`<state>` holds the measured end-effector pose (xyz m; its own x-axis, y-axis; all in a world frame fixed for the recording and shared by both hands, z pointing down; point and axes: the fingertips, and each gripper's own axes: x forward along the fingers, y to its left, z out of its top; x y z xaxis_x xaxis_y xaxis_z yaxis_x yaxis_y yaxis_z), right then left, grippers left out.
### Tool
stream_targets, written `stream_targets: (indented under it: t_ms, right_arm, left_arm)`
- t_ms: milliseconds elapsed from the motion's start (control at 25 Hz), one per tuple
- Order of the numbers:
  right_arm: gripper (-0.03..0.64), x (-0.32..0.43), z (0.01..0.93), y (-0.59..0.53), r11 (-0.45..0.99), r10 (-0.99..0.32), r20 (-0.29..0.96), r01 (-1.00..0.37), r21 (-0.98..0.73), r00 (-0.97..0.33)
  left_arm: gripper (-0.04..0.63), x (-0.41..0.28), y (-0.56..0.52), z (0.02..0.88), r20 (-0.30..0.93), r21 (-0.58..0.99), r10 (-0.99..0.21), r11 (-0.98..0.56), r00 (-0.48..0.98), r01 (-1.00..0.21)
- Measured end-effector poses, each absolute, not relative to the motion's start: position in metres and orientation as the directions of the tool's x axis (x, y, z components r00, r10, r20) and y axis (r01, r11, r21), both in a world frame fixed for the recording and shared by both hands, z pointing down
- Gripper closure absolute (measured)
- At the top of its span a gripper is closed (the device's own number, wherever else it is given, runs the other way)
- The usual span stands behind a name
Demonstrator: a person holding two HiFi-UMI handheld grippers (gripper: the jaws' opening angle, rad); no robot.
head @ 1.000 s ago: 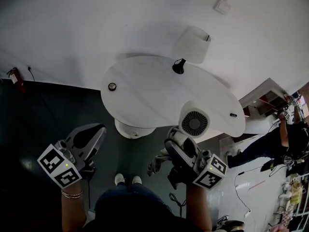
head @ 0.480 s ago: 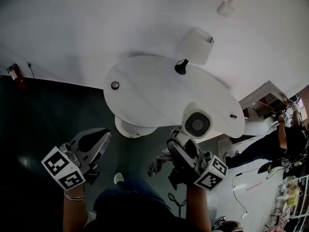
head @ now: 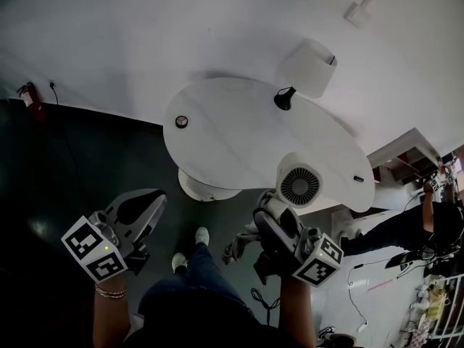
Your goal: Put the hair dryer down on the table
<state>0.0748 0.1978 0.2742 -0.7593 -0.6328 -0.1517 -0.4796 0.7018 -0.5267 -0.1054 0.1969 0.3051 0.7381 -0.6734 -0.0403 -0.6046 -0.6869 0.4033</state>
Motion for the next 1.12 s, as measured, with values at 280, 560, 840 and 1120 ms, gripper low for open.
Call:
stream_targets:
  t_ms: [280, 560, 840, 1120]
  right_arm:
    - [0.348, 0.077, 0.283, 0.172, 0.697, -0.627, -0.139, -0.472, -0.54, -0.766]
    - [0.348, 0.082, 0.289, 0.132, 0.693, -0.616, -0.123, -0.461, -0.555, -0.778]
    - [0.348, 0.081, 0.294, 0.092, 0.683, -0.604, -0.103, -0.448, -0.577, -0.79]
    - [0.348, 0.087, 0.303, 0.062, 0.665, -0.605, -0.077, -0.449, -0.597, -0.793]
  left_arm:
    - [0.578, -0.1, 0.178, 0.309, -0.028, 0.41, -0.678, -0.678, 0.735, -0.61]
    - [0.578, -0.094, 0.144, 0.31, -0.022, 0.415, -0.693, -0.662, 0.721, -0.624]
    - [0.578, -0.091, 0.107, 0.313, 0.002, 0.429, -0.698, -0.647, 0.716, -0.631]
    - [0.578, -0.081, 0.07, 0.32, 0.029, 0.425, -0.689, -0.647, 0.724, -0.633]
